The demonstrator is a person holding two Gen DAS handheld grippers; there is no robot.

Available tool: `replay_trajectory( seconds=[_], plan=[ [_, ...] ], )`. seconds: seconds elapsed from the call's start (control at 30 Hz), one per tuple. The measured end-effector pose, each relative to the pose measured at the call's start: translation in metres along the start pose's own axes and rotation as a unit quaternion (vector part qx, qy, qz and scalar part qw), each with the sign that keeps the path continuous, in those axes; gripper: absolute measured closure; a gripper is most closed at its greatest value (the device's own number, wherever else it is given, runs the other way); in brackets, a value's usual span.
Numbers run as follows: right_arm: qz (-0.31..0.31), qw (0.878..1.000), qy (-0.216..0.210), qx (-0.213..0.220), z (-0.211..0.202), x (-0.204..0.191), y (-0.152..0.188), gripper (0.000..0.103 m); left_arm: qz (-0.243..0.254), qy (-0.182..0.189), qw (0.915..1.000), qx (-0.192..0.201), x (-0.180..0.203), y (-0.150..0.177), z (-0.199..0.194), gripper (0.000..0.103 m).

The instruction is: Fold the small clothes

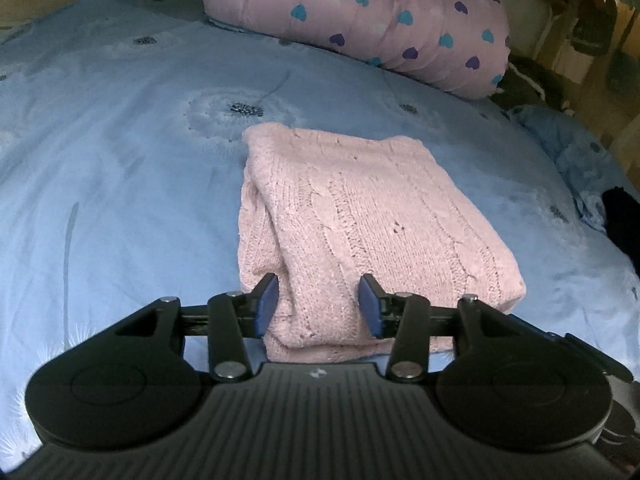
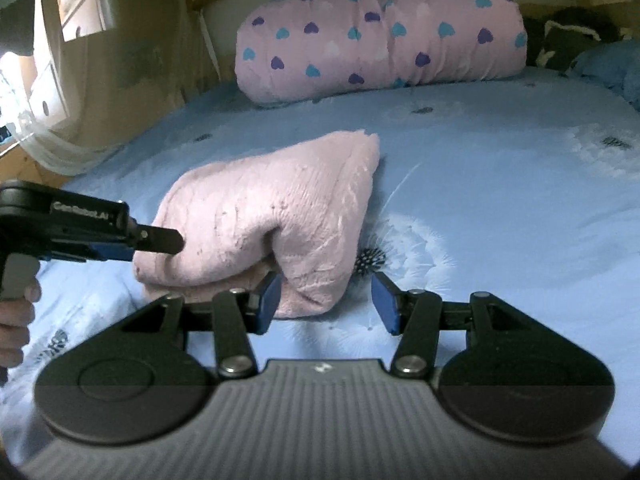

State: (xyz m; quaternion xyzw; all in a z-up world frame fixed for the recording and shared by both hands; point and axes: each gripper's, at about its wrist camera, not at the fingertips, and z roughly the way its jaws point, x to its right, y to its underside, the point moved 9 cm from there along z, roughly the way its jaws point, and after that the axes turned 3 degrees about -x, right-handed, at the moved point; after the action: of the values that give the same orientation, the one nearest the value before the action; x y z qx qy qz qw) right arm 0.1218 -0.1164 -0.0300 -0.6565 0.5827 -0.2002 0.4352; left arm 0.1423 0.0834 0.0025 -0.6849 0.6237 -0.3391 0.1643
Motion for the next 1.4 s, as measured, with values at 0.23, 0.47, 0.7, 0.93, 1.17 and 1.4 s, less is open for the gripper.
replay_trajectory(
  seconds=[0.23, 0.47, 0.7, 0.93, 1.17, 1.4],
  plan=[
    [0.012, 1.0, 0.01, 0.004, 0.009, -0.001, -0.003, 0.049, 0.012, -0.003, 0.9998, 0.015, 0.003, 0.001, 0.002, 0.072],
    [0.011, 0.998, 0.009, 0.066, -0.008, -0.003, -0.018, 0.072, 0.008, -0.008, 0.9993, 0.035, -0.02, -0.002, -0.027, 0.094],
    [-0.015, 0.998, 0.038, 0.04, -0.001, 0.0, -0.002, 0.076, -0.041, -0.063, 0.9965, -0.035, -0.067, 0.023, -0.006, 0.099],
    [-0.006, 1.0, 0.016, 0.02, -0.004, 0.0, -0.004, 0.074, -0.056, -0.037, 0.9977, 0.012, -0.057, 0.002, -0.025, 0.098],
    [0.039, 0.999, -0.021, 0.027, -0.027, 0.01, -0.014, 0.071, -0.051, 0.011, 0.9982, 0.031, -0.022, -0.013, -0.033, 0.096],
    [0.088, 0.994, -0.023, 0.052, -0.027, 0.026, -0.04, 0.07, -0.061, 0.002, 0.9981, 0.012, -0.013, -0.017, 0.001, 0.082]
  ],
)
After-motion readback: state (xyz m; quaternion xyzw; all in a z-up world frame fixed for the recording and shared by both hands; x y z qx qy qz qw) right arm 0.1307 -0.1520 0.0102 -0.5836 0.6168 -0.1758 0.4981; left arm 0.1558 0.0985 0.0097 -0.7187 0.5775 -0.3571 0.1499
